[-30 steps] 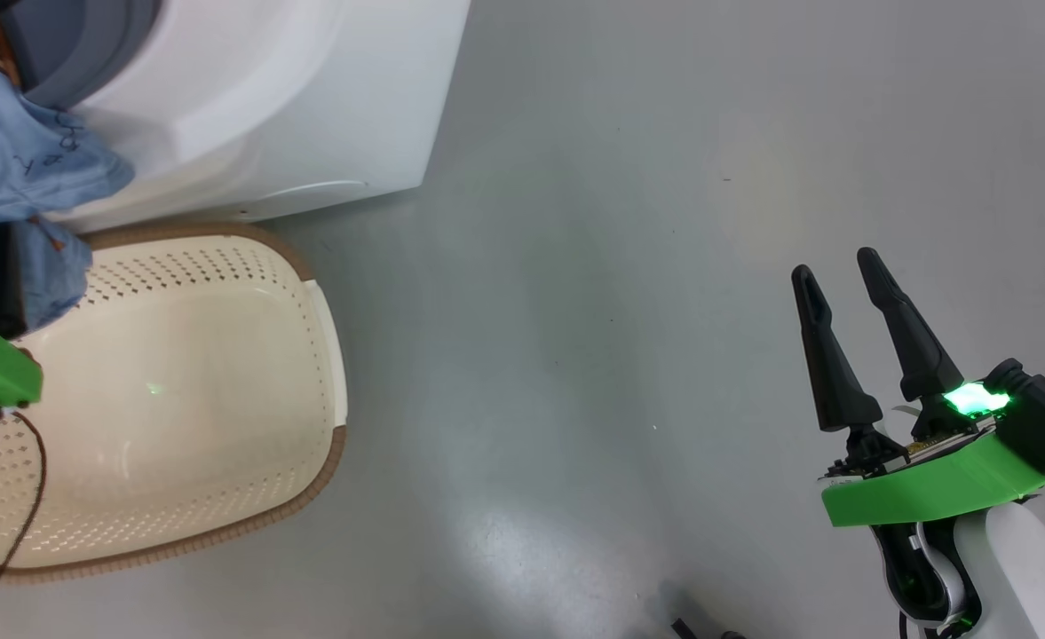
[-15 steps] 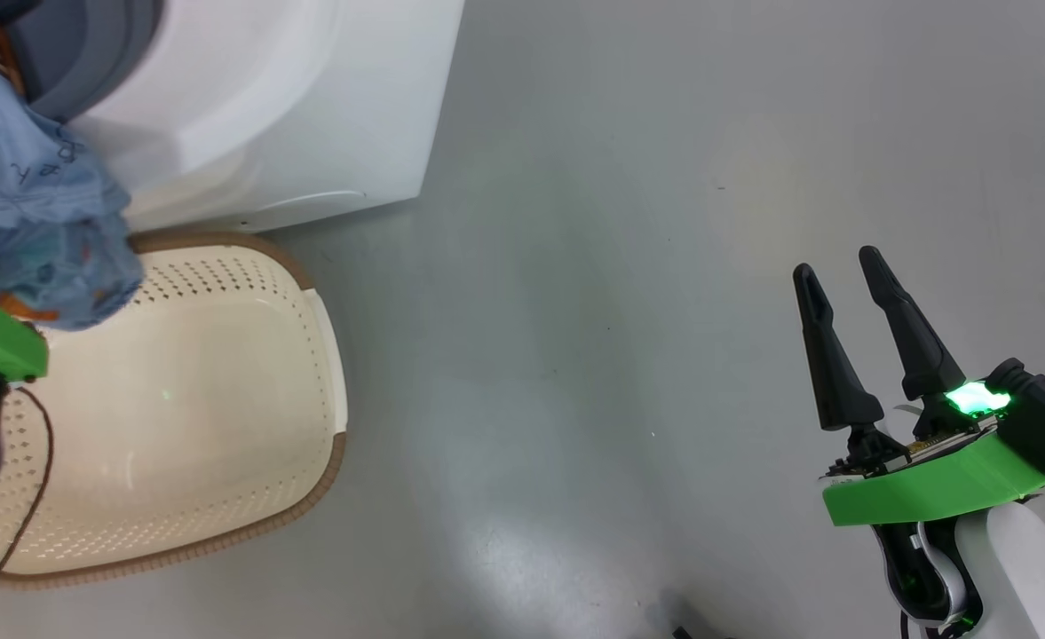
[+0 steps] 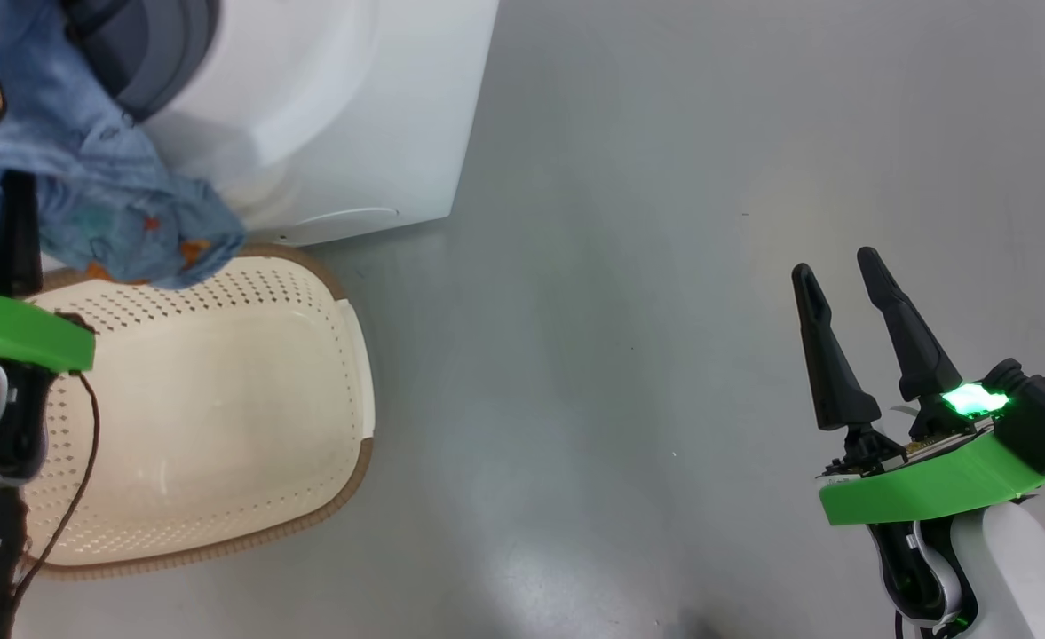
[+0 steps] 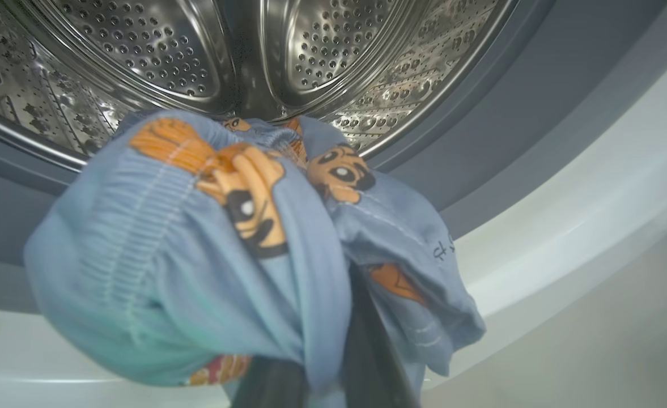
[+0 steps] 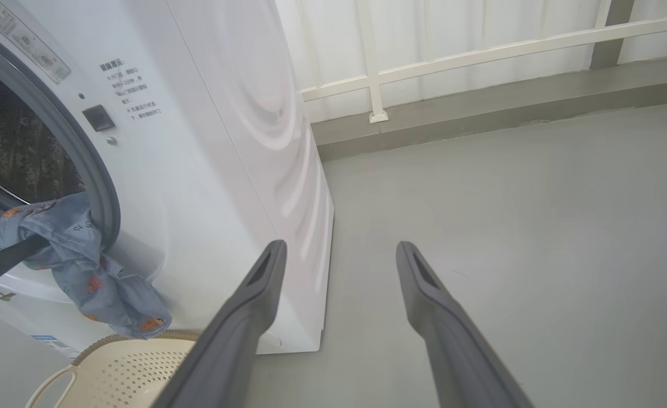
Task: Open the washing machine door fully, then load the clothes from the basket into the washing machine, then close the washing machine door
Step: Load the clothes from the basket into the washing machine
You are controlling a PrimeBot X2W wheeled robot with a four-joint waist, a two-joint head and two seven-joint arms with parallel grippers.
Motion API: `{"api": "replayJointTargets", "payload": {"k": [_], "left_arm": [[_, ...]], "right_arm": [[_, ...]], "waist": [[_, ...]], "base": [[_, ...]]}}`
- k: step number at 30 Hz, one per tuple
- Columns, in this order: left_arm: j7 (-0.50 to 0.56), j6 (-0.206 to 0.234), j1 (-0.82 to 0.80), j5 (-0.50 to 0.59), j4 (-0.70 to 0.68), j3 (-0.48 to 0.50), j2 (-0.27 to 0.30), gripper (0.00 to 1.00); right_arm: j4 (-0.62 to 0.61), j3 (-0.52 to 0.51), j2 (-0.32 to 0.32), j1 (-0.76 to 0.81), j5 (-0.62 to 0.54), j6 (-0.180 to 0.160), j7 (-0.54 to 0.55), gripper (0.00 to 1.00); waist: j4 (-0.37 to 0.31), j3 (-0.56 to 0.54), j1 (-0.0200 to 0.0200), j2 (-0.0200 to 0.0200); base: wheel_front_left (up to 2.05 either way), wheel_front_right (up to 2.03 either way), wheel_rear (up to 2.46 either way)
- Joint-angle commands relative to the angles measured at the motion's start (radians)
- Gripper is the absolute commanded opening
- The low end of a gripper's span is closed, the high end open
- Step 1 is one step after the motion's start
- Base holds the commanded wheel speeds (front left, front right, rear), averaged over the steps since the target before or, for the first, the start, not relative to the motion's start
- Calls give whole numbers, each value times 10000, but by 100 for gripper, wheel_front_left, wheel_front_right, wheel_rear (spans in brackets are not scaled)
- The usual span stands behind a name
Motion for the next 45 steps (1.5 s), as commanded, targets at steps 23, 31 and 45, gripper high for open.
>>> {"api": "replayJointTargets", "payload": {"k": [23,31,45], "left_arm": [[-64,6,-3058,11,1143,-659,1655,0],[-64,6,-4493,599,2665,-1138,1710,0],[-64,6,-5756,1541,4467,-1558,2014,0]], "right_arm": [[-50,308,150,23,207,54,-80,100],[-34,424,183,-38,253,54,-80,100],[-39,635,156,106,314,54,-80,100]], "waist": [[-299,-171,0,-1],[-550,-61,0,-1],[-1343,149,0,-1]], "base": [[0,0,0],[0,0,0],[0,0,0]]}}
